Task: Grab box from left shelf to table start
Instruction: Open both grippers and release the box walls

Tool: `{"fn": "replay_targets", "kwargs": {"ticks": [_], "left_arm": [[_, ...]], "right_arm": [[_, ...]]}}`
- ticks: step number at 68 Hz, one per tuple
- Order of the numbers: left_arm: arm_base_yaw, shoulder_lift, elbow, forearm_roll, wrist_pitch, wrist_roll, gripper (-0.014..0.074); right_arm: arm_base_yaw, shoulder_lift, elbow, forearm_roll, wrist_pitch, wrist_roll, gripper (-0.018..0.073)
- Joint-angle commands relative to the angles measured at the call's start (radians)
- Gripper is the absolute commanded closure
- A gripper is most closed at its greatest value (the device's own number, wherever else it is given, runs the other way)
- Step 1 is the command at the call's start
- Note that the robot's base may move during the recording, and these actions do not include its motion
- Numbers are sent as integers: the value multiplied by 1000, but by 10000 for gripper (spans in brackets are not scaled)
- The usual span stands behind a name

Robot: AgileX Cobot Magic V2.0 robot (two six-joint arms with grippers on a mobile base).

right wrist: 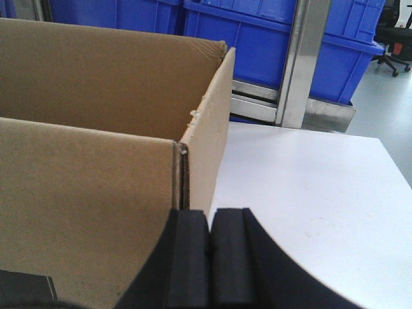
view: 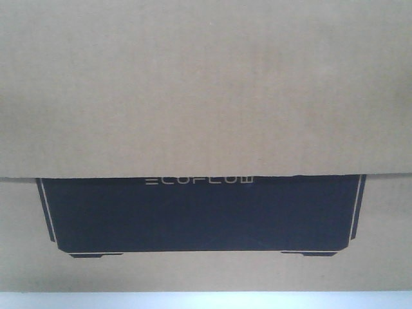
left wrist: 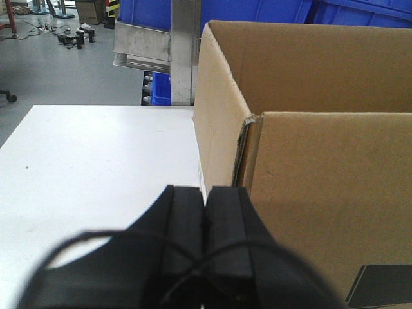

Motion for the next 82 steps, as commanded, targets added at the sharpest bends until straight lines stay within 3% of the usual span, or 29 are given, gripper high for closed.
{"fn": "replay_targets", "kwargs": {"ticks": [1, 41, 50, 66, 82], "left_arm": [[-6, -7, -24, -1, -98, 3, 695], [-6, -7, -3, 1, -93, 3, 695], [57, -14, 55, -48, -131, 22, 695], [161, -14, 214, -74, -307, 53, 695], [182, -14, 389, -83, -557, 53, 695]], "right_arm": [[-6, 13, -25, -8, -97, -10, 501], [-6, 13, -25, -8, -97, -10, 501], [-6, 13, -25, -8, -97, -10, 501], [-6, 13, -25, -8, -97, -10, 501], [-6, 13, -25, -8, -97, -10, 501]]}}
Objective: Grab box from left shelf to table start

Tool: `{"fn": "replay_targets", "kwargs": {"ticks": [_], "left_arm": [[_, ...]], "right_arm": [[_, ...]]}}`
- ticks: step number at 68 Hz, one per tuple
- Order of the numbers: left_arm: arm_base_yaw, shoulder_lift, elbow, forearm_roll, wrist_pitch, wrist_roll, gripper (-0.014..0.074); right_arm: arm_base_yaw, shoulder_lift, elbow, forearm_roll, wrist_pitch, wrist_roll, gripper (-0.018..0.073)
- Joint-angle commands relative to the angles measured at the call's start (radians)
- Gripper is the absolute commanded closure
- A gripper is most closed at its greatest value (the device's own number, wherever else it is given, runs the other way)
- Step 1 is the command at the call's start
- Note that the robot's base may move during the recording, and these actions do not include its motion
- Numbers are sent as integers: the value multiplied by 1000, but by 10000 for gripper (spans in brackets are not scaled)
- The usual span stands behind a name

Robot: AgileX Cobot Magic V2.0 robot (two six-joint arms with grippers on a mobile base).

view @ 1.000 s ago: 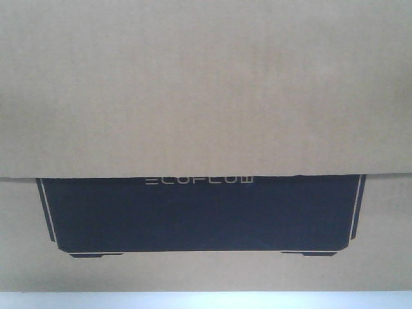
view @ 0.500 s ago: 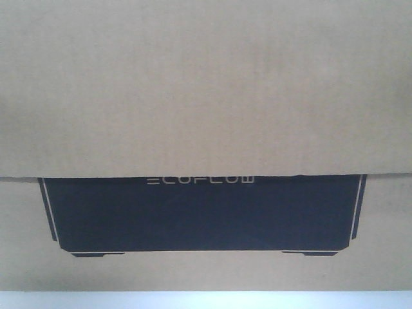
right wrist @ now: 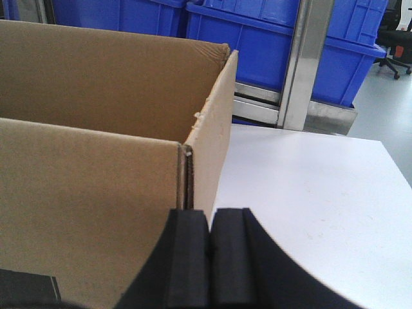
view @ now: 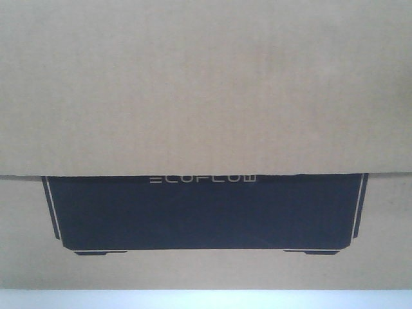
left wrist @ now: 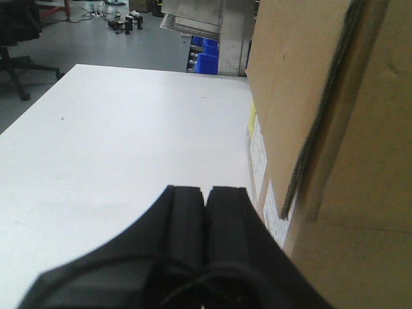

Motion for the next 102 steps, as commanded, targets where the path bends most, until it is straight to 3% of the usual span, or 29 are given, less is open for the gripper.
{"fn": "replay_targets", "kwargs": {"ticks": [1, 3, 73, 87, 102], "left_arm": [[2, -14, 27, -19, -207, 6, 695], [2, -14, 45, -29, -244, 6, 695], [2, -12, 42, -31, -226, 6, 695], [2, -12, 42, -31, -219, 6, 695], [2, -12, 42, -31, -219, 6, 695]], "right_arm": [[-6, 13, -25, -7, -94, -10, 501], [-6, 13, -25, -7, -94, -10, 501], [-6, 13, -25, -7, -96, -10, 501], [-17, 8, 52, -7, -131, -9, 501], [-84, -19, 221, -7, -274, 16, 501]]}}
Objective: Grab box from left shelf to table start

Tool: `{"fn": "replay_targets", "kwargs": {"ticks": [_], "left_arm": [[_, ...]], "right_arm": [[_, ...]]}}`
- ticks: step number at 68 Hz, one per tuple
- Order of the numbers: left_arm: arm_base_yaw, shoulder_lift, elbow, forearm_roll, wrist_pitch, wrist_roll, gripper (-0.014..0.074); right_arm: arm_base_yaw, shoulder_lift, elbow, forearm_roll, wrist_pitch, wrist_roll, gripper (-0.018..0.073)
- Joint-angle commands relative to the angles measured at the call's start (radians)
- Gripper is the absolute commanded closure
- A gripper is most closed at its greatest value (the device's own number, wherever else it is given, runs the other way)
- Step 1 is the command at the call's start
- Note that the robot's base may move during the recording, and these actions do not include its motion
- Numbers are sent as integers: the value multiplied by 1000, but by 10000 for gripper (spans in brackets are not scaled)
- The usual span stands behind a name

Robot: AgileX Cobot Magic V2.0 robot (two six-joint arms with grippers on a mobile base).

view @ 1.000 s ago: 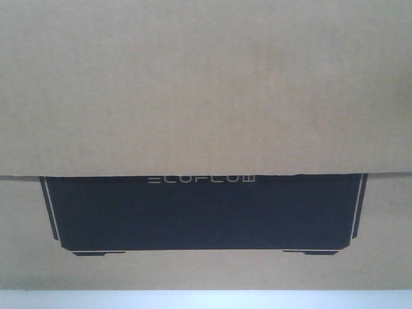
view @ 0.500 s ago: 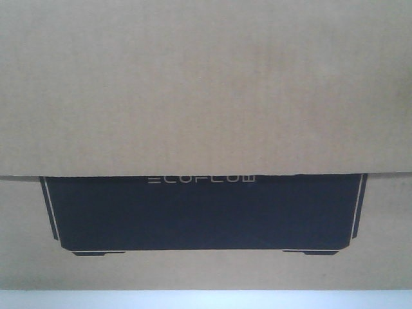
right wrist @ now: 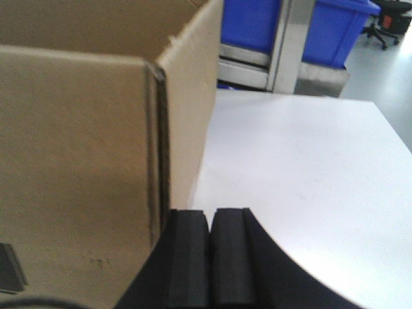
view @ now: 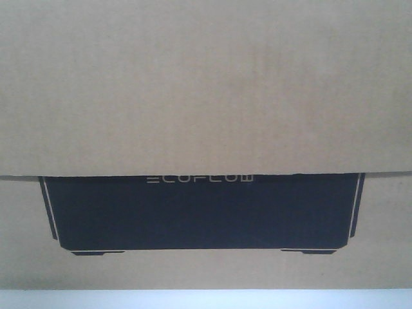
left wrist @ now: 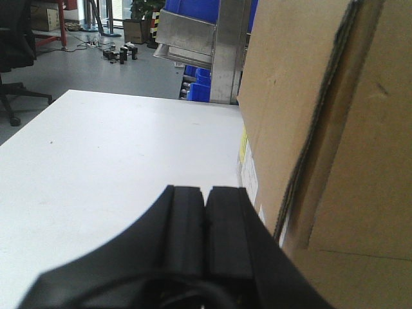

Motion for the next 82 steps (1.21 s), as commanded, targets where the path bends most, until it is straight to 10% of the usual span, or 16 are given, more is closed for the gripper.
{"fn": "replay_targets", "kwargs": {"ticks": [1, 19, 82], "left_arm": [[0, -12, -4, -7, -92, 6, 695], [0, -12, -4, -7, -92, 6, 695], [0, -12, -4, -7, -92, 6, 695]], "right_arm": [[-28, -11, 39, -7, -175, 18, 501], [-33, -10, 258, 20, -467, 34, 501], [-33, -10, 252, 22, -455, 34, 501]]}}
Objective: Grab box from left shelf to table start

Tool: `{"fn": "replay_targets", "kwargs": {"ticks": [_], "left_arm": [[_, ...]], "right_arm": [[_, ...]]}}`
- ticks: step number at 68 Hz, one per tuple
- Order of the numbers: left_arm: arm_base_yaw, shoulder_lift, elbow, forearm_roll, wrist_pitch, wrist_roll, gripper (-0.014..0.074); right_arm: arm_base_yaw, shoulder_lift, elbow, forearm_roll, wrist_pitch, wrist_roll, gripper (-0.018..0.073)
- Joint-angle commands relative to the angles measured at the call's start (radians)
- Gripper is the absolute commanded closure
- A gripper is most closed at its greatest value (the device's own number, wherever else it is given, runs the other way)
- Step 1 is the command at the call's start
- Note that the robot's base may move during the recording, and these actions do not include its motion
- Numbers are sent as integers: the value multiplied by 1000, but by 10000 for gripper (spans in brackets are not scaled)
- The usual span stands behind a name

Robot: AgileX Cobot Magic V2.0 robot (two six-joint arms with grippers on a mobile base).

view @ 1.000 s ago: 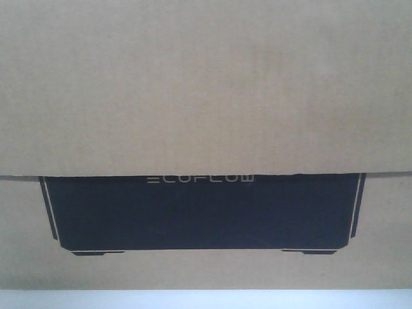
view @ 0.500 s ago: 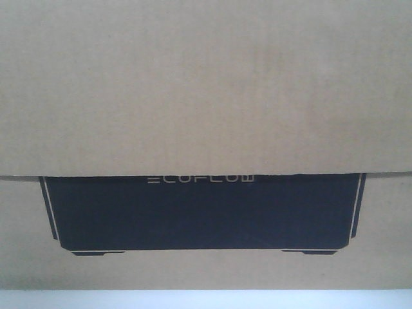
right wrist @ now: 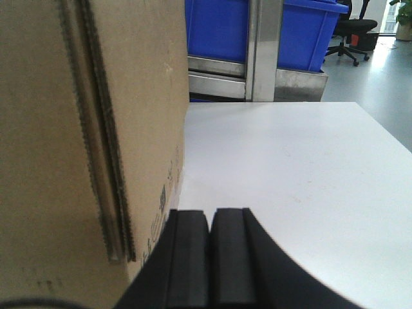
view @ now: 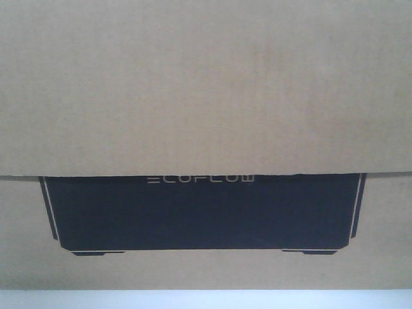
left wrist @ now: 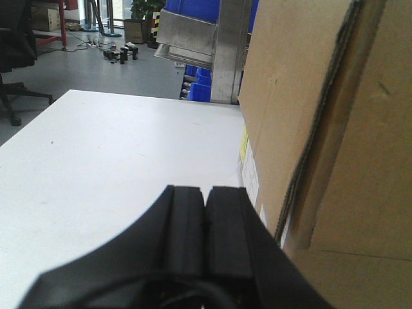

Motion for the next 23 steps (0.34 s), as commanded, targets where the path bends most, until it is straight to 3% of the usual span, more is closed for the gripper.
{"fn": "replay_targets", "kwargs": {"ticks": [1, 23], "left_arm": [[0, -12, -4, -7, -92, 6, 695], [0, -12, -4, -7, -92, 6, 695]], "right_arm": [[-5, -8, 5, 2, -93, -2, 501], [-5, -8, 5, 2, -93, -2, 501]]}}
